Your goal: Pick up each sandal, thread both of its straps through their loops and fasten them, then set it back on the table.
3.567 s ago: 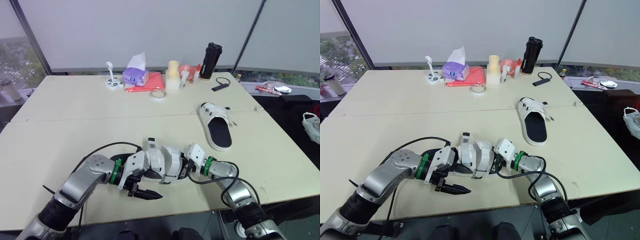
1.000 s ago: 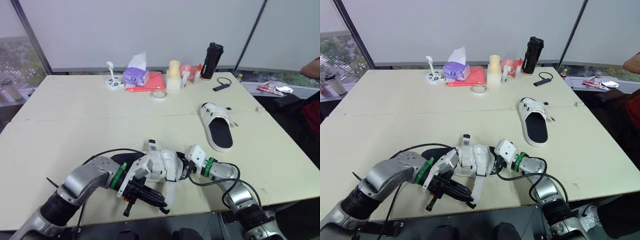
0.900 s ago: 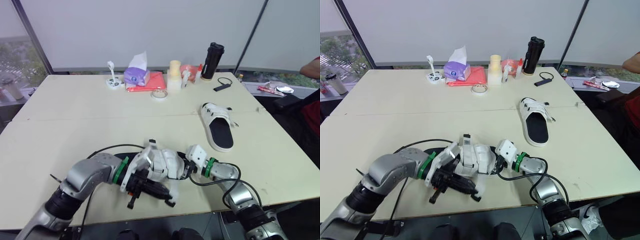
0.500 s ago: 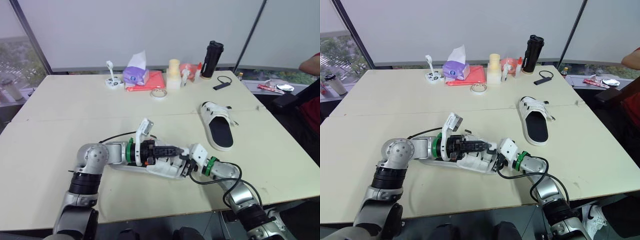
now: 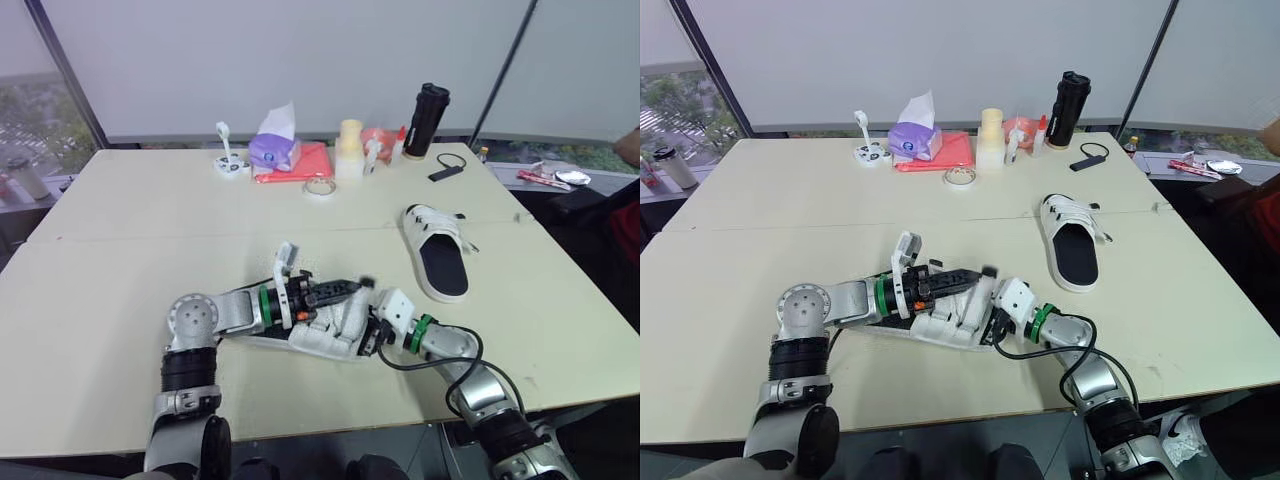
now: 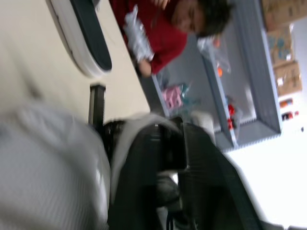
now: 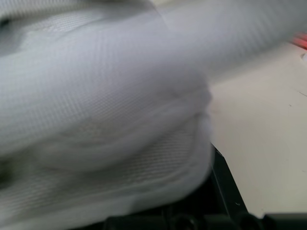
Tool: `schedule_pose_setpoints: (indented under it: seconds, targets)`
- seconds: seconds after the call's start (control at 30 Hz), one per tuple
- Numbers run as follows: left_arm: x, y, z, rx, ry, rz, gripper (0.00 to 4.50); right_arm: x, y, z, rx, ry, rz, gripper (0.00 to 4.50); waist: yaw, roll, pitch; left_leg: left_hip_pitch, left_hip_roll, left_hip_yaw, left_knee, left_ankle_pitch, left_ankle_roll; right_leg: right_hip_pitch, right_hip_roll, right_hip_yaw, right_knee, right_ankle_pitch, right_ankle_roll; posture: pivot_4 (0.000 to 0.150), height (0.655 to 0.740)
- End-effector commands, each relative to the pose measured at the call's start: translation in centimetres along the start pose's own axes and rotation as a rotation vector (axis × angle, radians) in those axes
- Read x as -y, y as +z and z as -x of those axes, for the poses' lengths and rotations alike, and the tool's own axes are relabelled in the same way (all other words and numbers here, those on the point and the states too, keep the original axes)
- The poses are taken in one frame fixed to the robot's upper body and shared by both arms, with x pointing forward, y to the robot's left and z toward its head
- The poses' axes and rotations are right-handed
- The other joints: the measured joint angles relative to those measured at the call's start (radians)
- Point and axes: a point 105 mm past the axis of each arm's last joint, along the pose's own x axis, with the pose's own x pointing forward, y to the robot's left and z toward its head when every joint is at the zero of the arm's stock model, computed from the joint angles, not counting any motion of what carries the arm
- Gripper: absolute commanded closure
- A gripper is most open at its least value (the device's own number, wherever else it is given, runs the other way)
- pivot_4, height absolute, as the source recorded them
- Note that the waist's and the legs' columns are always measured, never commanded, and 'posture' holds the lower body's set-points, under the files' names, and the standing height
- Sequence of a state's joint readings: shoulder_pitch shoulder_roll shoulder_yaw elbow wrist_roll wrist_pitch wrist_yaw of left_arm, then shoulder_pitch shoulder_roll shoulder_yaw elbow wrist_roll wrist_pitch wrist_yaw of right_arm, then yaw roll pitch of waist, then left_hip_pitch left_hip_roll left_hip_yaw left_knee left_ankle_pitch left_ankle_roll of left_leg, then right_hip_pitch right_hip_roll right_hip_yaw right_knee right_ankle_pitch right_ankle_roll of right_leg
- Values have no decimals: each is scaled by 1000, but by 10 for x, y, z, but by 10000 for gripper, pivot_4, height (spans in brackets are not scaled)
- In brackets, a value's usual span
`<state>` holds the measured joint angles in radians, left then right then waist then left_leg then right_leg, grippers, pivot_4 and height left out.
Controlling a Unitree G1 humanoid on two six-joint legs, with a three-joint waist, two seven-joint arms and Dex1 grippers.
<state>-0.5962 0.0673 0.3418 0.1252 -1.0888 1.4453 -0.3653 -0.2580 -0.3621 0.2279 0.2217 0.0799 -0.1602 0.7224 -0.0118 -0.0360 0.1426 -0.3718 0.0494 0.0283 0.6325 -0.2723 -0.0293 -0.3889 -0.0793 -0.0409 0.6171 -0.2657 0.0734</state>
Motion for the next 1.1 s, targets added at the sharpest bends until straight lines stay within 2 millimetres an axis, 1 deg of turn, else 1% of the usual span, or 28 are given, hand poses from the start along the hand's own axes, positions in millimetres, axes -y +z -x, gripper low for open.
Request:
schedule_pose_setpoints:
  seconds: [0.03,0.1,0.13,0.2,0.23,0.27,0.3,0.33,0.37,0.4,0.43,0.53,0.6,0.7,0.97,1.07,1.1]
  targets:
    - [9,9,1,32,-32,-20,14694,-19,-55,13,-208,25,-100,45000,0,-1,0,0,0,0,0,0,0,0,0,0,0,0,0,1500,7400]
    - [12,11,3,29,-36,-41,4680,-19,-55,13,-209,25,-100,45000,0,-1,-1,0,0,0,0,0,0,0,0,0,0,0,0,1500,7400]
    - [13,13,5,29,-33,-53,513,-19,-55,13,-209,25,-101,45000,0,-1,-1,0,0,0,0,0,0,0,0,0,0,0,0,1500,7400]
    - [15,15,7,24,-28,-102,513,-19,-55,14,-209,23,-101,45000,0,-1,-1,0,0,0,0,0,0,0,0,0,0,0,0,1500,7400]
    - [18,17,9,16,-26,-153,513,-19,-55,14,-209,22,-101,45000,0,-1,-1,0,0,0,0,0,0,0,0,0,0,0,0,1500,7400]
    - [21,19,10,0,-10,-250,513,-18,-55,14,-210,21,-101,45000,0,-1,-1,0,0,0,0,0,-1,0,0,0,0,0,0,1500,7400]
    - [26,20,11,-21,-7,-374,513,-18,-55,14,-211,21,-101,45000,0,-1,-1,0,0,0,0,0,-1,0,0,0,0,0,0,1500,7400]
    - [35,21,11,-62,-25,-551,513,-18,-55,15,-212,21,-102,45000,0,-1,0,0,0,0,-1,0,-1,-1,0,0,0,0,-1,1500,7400]
    - [40,19,12,-127,-38,-731,513,-18,-56,15,-212,22,-102,45000,0,0,0,0,0,0,-1,1,-3,-1,-1,0,-1,0,-1,1500,7400]
    - [41,15,13,-185,-56,-846,513,-18,-56,15,-213,22,-102,45000,0,1,-1,0,0,0,-2,2,-4,-1,-1,0,-1,0,-1,1500,7400]
    - [41,13,14,-224,-68,-912,513,-18,-56,15,-213,22,-102,45000,1,2,-2,0,0,0,-3,2,-5,-1,-1,0,-2,0,-2,1500,7400]
    - [26,4,16,-355,-79,-1103,513,-17,-55,14,-211,24,-101,45000,1,3,-3,0,1,1,-2,2,-5,-1,-6,0,-4,1,-4,1500,7400]
    - [24,0,16,-396,-112,-1147,513,-17,-55,13,-209,24,-100,45000,1,3,-3,-2,1,1,-2,2,-5,-2,-10,1,-5,1,-4,1500,7400]
    - [26,-2,12,-408,-155,-1150,513,-17,-55,13,-208,20,-101,45000,-2,3,-3,-3,1,2,-3,2,-5,-3,-11,1,-5,1,-4,1500,7400]
    - [24,-5,-9,-381,-186,-1134,513,-18,-56,15,-213,17,-104,45000,1,3,-3,-3,0,2,-2,2,-4,-2,-8,0,-5,1,-3,1500,7400]
    - [23,-7,-13,-381,-198,-1127,8767,-17,-55,14,-211,14,-103,45000,0,2,-3,-3,-1,2,-2,2,-4,-2,-6,-1,-5,1,-3,1500,7400]
    - [22,-6,-15,-376,-196,-1124,13716,-17,-55,14,-210,13,-103,45000,0,2,-3,-3,-1,2,-2,2,-4,-2,-6,-1,-5,1,-3,1500,7400]
